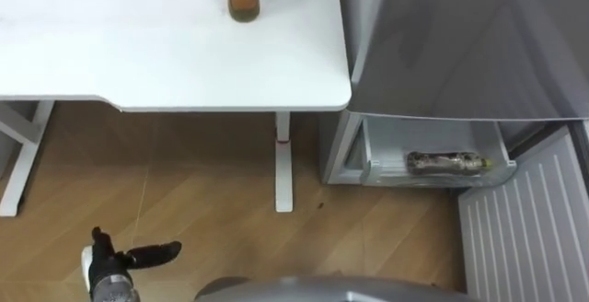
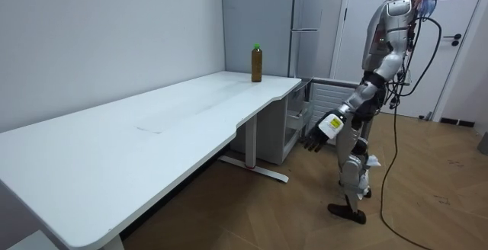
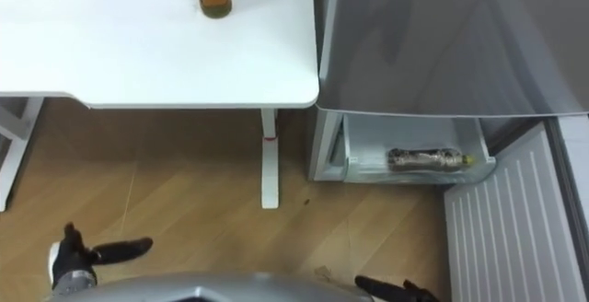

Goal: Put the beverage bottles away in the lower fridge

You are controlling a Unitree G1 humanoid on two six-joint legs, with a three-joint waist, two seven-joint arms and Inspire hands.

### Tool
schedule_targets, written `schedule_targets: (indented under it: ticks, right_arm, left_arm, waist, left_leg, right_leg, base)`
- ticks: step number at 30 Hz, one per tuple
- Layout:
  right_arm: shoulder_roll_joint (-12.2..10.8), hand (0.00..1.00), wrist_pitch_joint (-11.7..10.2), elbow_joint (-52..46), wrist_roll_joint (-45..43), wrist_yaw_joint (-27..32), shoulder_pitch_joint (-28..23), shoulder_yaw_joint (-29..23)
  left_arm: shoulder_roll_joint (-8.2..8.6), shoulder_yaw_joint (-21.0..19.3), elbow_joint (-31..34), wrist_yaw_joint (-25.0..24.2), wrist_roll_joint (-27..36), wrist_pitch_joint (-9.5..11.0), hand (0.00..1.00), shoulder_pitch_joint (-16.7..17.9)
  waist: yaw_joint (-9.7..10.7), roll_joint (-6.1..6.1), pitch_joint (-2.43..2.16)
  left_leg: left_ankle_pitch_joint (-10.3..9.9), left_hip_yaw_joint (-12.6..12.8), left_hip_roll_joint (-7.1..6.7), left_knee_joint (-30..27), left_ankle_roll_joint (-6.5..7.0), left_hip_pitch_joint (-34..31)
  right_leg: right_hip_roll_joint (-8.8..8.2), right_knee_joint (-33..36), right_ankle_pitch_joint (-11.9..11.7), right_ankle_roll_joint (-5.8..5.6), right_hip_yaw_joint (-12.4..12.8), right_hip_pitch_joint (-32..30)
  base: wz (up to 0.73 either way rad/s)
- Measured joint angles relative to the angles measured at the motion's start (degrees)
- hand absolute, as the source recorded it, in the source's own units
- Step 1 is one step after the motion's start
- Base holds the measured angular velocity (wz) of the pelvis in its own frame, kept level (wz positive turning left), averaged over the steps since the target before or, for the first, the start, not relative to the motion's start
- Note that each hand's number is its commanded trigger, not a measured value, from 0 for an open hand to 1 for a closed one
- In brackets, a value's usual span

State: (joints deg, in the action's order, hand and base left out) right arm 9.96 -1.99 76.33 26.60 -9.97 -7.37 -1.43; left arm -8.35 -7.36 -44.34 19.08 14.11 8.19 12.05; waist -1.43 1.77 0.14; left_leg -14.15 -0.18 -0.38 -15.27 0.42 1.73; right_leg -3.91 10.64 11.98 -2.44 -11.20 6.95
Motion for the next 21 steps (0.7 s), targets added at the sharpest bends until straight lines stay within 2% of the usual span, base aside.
schedule_targets:
  ticks: [1,4,5,8,10,15,17,21]
  right_arm:
    - [0.0,0.00,-0.2,-0.1,-0.9,0.0,0.1,0.0]
    - [0.0,0.00,-1.2,-0.1,-2.0,0.4,0.7,0.1]
    - [0.0,0.00,-1.3,-0.1,-2.2,0.5,0.8,0.1]
    - [0.0,0.00,-1.3,0.0,-4.1,0.3,1.3,0.1]
    - [0.0,0.00,-1.3,0.1,-4.6,-0.1,1.7,0.1]
    - [-0.1,0.00,-1.9,0.0,-4.7,-1.2,1.7,0.0]
    - [-0.1,0.00,-2.3,0.0,-4.7,-1.2,1.6,-0.5]
    - [-0.3,0.00,-2.3,0.0,-4.8,-1.1,1.6,-1.1]
  left_arm:
    - [0.50,-0.4,3.2,1.0,0.3,0.6,0.00,-0.3]
    - [0.63,-0.3,7.4,2.6,0.6,3.1,0.00,-2.2]
    - [0.65,-0.3,8.1,3.0,0.6,3.2,0.00,-2.6]
    - [0.58,-0.5,17.1,5.3,-1.0,3.3,0.00,-3.0]
    - [0.49,-0.7,22.7,7.0,-1.4,4.9,0.00,-3.9]
    - [0.51,-0.9,34.9,10.6,-5.2,5.5,0.00,-4.7]
    - [0.53,-1.4,37.9,12.1,-7.2,6.2,0.00,-6.0]
    - [0.59,-2.4,43.8,15.4,-7.5,6.2,0.00,-6.2]
  waist:
    - [0.0,0.07,-0.05]
    - [-0.2,0.02,0.04]
    - [-0.1,-0.02,0.07]
    - [0.0,0.02,0.21]
    - [0.5,-0.15,0.26]
    - [1.3,-0.36,0.39]
    - [1.5,-0.52,0.38]
    - [2.8,-0.67,0.30]
  left_leg:
    - [0.0,0.0,0.02,0.0,-0.01,0.2]
    - [0.0,0.1,0.10,0.2,-0.03,0.7]
    - [0.0,0.2,0.14,0.3,-0.03,0.7]
    - [0.1,0.4,0.26,0.7,-0.11,0.7]
    - [0.1,0.4,0.29,0.8,-0.12,0.8]
    - [0.1,0.4,0.36,0.8,-0.17,0.9]
    - [0.1,0.5,0.41,0.9,-0.18,1.0]
    - [0.2,1.0,0.46,1.4,-0.25,1.2]
  right_leg:
    - [0.03,0.0,0.0,0.00,0.0,0.0]
    - [0.10,0.0,0.0,0.06,0.2,0.2]
    - [0.13,0.0,-0.1,0.09,0.3,0.2]
    - [0.23,-0.1,-0.2,0.19,0.4,0.0]
    - [0.23,-0.1,-0.2,0.19,0.1,0.0]
    - [0.33,-0.1,-0.2,0.19,0.4,-0.1]
    - [0.37,-0.2,-0.2,0.19,0.3,-0.1]
    - [0.45,-0.7,-0.2,0.20,0.7,-0.1]
  base:
    - [0.00]
    - [-0.04]
    - [-0.10]
    - [-0.04]
    - [0.00]
    - [-0.01]
    - [-0.04]
    - [-0.06]
